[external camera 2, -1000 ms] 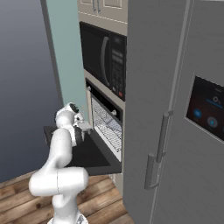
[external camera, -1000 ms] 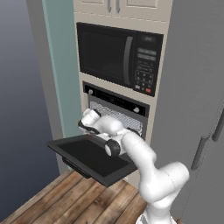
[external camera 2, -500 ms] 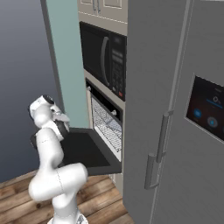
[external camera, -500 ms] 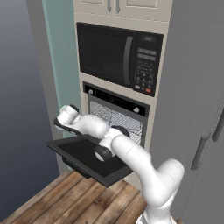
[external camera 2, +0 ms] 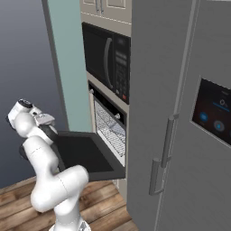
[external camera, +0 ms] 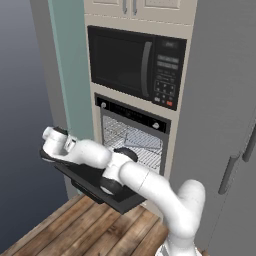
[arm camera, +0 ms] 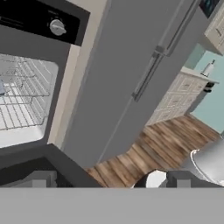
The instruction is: Take the baked cake out of the oven and place it on the plate for cooling. Then close the oven door.
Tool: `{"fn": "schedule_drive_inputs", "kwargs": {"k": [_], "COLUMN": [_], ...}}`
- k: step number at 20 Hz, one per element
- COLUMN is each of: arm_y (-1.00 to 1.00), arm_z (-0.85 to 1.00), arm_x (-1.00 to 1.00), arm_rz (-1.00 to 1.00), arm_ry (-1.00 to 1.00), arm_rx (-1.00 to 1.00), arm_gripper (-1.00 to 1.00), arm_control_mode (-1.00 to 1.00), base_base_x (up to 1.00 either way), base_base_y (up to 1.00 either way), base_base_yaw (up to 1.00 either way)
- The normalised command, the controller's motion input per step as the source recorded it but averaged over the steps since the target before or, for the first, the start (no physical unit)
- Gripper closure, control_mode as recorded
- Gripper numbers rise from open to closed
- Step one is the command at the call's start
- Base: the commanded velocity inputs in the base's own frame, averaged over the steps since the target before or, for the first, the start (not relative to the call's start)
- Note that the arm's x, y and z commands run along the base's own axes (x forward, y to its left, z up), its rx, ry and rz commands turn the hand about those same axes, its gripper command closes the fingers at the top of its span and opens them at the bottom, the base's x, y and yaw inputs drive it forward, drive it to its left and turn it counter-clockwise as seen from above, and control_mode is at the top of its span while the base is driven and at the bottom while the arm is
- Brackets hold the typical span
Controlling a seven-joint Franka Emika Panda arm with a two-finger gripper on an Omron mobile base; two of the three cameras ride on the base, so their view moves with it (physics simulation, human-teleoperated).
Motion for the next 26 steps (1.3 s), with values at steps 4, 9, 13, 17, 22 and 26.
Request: {"fn": "schedule_drive_inputs", "kwargs": {"k": [4, 9, 13, 17, 22, 26], "arm_y": [0.27, -0.41, -0.18, -0.04, -0.02, -0.07], "arm_z": [0.0, -0.03, -0.25, 0.17, 0.65, 0.67], "arm_x": [0.0, 0.03, 0.63, 0.17, -0.83, -1.0], "arm_rz": [0.51, 0.62, 0.64, 0.52, 0.52, 0.42], "arm_ry": [0.19, -0.02, -0.01, 0.47, 0.46, 0.53], "arm_rx": [0.16, 0.36, 0.39, 0.52, 0.44, 0.36], "arm_gripper": [-1.0, -1.0, -1.0, -1.0, -1.0, -1.0], "arm_control_mode": [-1.0, -1.0, -1.0, -1.0, -1.0, -1.0], "base_base_x": [0.0, 0.0, 0.0, 0.0, 0.0, 0.0], "base_base_y": [0.0, 0.0, 0.0, 0.0, 0.0, 0.0], "base_base_yaw": [0.0, 0.0, 0.0, 0.0, 0.0, 0.0]}}
